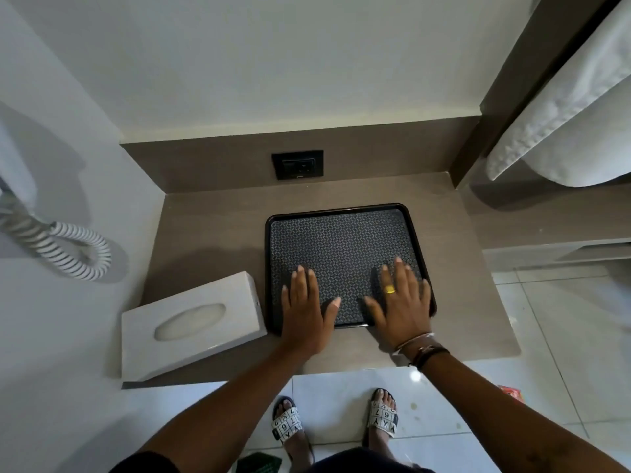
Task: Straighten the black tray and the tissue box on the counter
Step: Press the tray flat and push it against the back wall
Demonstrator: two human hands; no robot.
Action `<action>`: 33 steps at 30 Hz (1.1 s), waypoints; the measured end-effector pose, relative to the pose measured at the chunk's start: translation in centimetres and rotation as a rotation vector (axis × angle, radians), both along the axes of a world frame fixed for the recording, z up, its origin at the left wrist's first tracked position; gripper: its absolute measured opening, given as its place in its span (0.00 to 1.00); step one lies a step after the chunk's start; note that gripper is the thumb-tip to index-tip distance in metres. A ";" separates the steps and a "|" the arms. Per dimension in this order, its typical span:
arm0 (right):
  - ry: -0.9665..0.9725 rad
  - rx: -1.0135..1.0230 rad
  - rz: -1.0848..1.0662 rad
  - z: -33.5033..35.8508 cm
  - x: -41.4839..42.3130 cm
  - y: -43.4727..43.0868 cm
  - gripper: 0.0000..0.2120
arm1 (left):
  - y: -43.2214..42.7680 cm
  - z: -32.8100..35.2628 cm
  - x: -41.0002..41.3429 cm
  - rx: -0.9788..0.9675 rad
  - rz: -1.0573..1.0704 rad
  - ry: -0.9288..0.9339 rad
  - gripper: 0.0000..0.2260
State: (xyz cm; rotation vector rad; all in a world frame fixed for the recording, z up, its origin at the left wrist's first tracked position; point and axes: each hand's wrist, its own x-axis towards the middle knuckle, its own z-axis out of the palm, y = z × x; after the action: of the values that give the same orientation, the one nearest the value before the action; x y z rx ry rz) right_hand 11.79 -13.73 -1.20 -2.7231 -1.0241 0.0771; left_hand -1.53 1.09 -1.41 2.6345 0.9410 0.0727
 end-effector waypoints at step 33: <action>0.045 -0.174 0.025 -3.0 5.3 7.7 0.39 | 9.7 -3.2 4.2 0.075 -0.127 0.126 0.39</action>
State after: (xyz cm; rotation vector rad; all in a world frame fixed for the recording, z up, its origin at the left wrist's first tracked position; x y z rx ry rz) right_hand 17.10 -6.00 -4.24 -2.8490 -1.0855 0.2414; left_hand 2.68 10.75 -4.58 2.7885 0.8227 -0.0913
